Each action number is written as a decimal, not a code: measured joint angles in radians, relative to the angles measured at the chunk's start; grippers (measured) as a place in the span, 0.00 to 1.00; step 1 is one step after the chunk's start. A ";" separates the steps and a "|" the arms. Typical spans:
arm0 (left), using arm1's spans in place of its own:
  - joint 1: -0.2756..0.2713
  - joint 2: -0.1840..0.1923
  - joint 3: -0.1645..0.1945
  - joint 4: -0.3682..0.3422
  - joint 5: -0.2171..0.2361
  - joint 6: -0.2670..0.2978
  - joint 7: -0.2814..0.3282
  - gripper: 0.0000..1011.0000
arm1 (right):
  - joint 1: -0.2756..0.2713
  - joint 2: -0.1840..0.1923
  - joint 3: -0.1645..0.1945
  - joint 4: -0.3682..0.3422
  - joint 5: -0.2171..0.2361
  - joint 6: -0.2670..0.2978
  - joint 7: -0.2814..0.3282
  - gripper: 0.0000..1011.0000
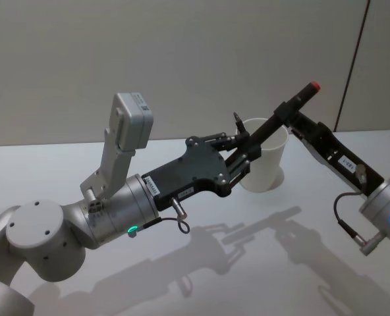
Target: Place the pen into the pen holder.
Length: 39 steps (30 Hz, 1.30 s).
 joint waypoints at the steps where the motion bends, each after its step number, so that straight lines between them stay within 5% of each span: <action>1: 0.000 0.000 0.000 0.000 0.000 0.000 0.000 0.29 | 0.000 0.000 0.000 0.000 0.000 0.000 0.000 0.18; 26: 0.000 0.000 0.000 0.000 0.000 0.000 0.000 0.99 | 0.000 0.001 -0.002 -0.001 -0.010 -0.009 0.000 0.18; 39: 0.000 0.000 0.000 0.000 0.000 0.000 0.000 0.99 | 0.001 0.001 -0.019 -0.014 -0.164 -0.107 -0.018 0.18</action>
